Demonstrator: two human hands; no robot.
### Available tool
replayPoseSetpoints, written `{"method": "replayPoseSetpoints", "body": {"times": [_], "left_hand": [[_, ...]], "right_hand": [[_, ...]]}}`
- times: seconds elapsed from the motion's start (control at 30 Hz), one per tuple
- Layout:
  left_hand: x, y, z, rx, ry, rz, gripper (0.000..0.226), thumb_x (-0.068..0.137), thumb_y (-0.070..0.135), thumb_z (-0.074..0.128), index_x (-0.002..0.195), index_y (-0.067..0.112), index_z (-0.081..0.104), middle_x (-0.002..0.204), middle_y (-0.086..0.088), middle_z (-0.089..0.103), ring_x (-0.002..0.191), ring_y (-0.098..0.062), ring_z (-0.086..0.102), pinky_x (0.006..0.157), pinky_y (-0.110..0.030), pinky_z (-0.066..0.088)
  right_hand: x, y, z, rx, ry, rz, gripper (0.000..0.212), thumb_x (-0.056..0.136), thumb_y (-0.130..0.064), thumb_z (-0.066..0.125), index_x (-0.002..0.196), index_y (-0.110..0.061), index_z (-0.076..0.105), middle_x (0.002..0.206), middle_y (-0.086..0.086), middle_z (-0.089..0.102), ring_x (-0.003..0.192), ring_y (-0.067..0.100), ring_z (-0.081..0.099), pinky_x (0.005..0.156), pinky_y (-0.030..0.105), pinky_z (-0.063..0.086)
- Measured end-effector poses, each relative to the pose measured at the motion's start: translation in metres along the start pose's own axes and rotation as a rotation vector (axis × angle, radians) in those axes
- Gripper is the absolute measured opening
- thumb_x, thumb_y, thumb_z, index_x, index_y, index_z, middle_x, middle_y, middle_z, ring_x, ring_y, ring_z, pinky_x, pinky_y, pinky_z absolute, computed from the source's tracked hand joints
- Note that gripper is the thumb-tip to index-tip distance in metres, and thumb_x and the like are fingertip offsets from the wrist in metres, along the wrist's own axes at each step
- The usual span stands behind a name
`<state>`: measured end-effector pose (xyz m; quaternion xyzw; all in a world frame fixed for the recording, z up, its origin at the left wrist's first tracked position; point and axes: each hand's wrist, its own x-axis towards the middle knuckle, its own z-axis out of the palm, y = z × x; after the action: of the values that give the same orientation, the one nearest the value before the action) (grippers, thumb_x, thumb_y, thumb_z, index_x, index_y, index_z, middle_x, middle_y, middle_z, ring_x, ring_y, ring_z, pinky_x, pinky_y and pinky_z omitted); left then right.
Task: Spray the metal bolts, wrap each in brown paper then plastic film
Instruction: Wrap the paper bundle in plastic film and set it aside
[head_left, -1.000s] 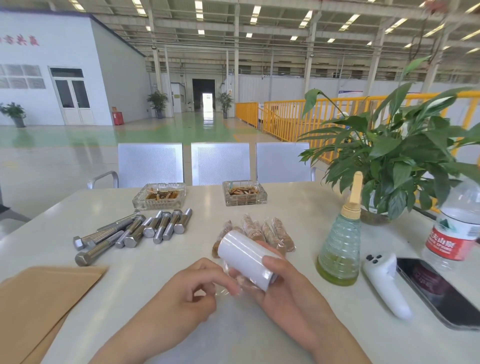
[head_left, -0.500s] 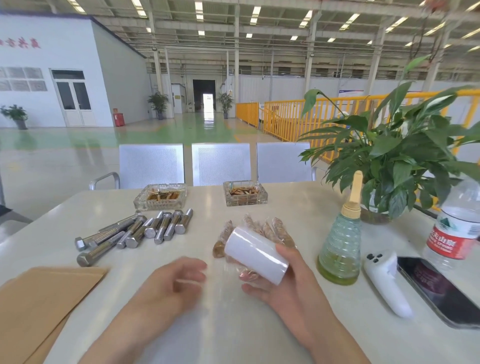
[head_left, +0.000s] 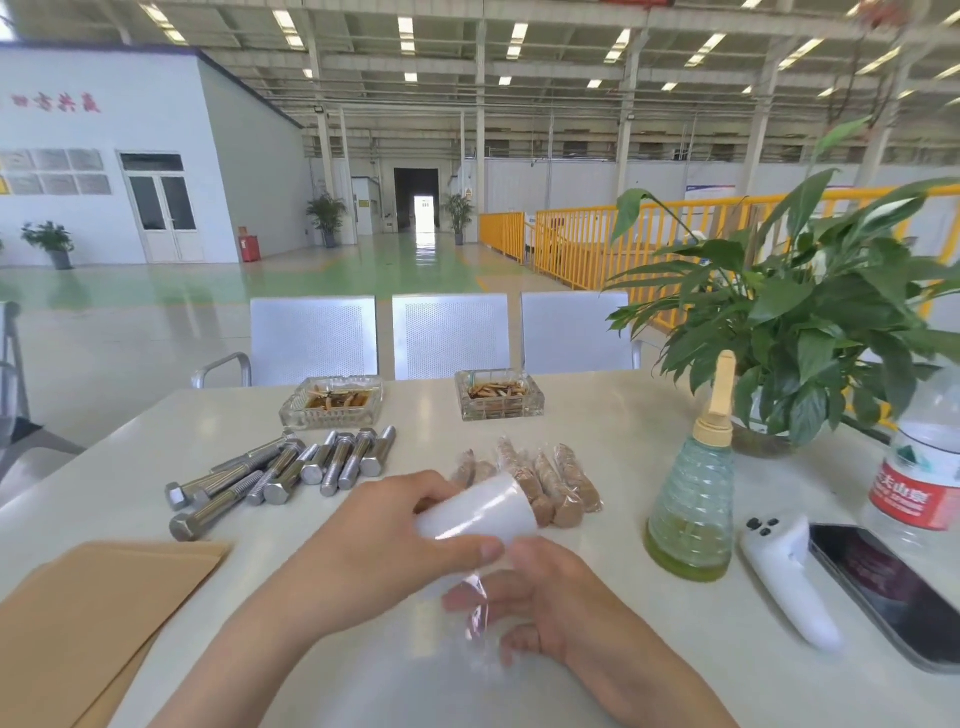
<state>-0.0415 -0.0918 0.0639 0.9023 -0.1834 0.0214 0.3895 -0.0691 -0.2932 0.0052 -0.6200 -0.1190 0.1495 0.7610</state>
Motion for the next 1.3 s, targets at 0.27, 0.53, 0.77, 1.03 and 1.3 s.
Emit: {"method": "replayPoseSetpoints", "body": {"times": [0.27, 0.53, 0.77, 1.03, 1.3], "left_hand": [[-0.013, -0.014, 0.012, -0.439, 0.109, -0.288, 0.051, 0.060, 0.079, 0.070, 0.071, 0.030, 0.064, 0.064, 0.014, 0.049, 0.058, -0.007, 0.048, 0.068, -0.031, 0.034], [-0.015, -0.033, 0.035, -0.784, 0.002, -0.348, 0.039, 0.070, 0.050, 0.077, 0.103, 0.030, 0.074, 0.106, -0.010, 0.076, 0.096, -0.028, 0.075, 0.083, -0.044, 0.061], [-0.002, -0.039, 0.038, -1.024, 0.058, -0.463, 0.033, 0.104, 0.011, 0.044, 0.116, -0.017, 0.057, 0.105, -0.035, 0.060, 0.079, -0.042, 0.060, 0.085, -0.048, 0.051], [-0.012, -0.039, 0.026, -1.345, 0.068, -0.584, 0.058, 0.065, 0.042, 0.087, 0.099, -0.004, 0.076, 0.078, -0.022, 0.064, 0.057, -0.033, 0.065, 0.052, -0.039, 0.058], [-0.025, -0.053, 0.005, -1.507, 0.015, -0.703, 0.059, 0.082, 0.034, 0.064, 0.122, -0.009, 0.062, 0.109, -0.028, 0.069, 0.077, -0.037, 0.068, 0.068, -0.045, 0.059]], "right_hand": [[0.006, 0.007, -0.009, 0.251, 0.113, -0.082, 0.030, 0.076, -0.028, 0.085, 0.092, -0.009, 0.067, 0.086, 0.013, 0.063, 0.080, 0.025, 0.065, 0.071, 0.036, 0.055], [0.020, 0.012, -0.007, 0.296, 0.393, -0.096, 0.017, 0.100, -0.012, 0.059, 0.083, -0.007, 0.060, 0.075, 0.016, 0.060, 0.059, 0.029, 0.060, 0.053, 0.035, 0.051], [0.030, 0.023, -0.013, 0.057, 0.726, -0.234, 0.019, 0.106, -0.007, 0.044, 0.089, -0.003, 0.050, 0.056, 0.000, 0.050, 0.033, 0.019, 0.040, 0.037, 0.025, 0.036], [0.020, 0.028, -0.014, -0.219, 0.813, -0.240, 0.025, 0.103, -0.018, 0.049, 0.082, -0.027, 0.057, 0.048, -0.003, 0.045, 0.039, 0.017, 0.040, 0.044, 0.026, 0.036], [0.013, 0.012, -0.033, 0.078, 0.772, -0.154, 0.017, 0.106, -0.006, 0.048, 0.107, -0.006, 0.065, 0.047, -0.004, 0.031, 0.037, 0.010, 0.027, 0.036, 0.021, 0.030]]}}
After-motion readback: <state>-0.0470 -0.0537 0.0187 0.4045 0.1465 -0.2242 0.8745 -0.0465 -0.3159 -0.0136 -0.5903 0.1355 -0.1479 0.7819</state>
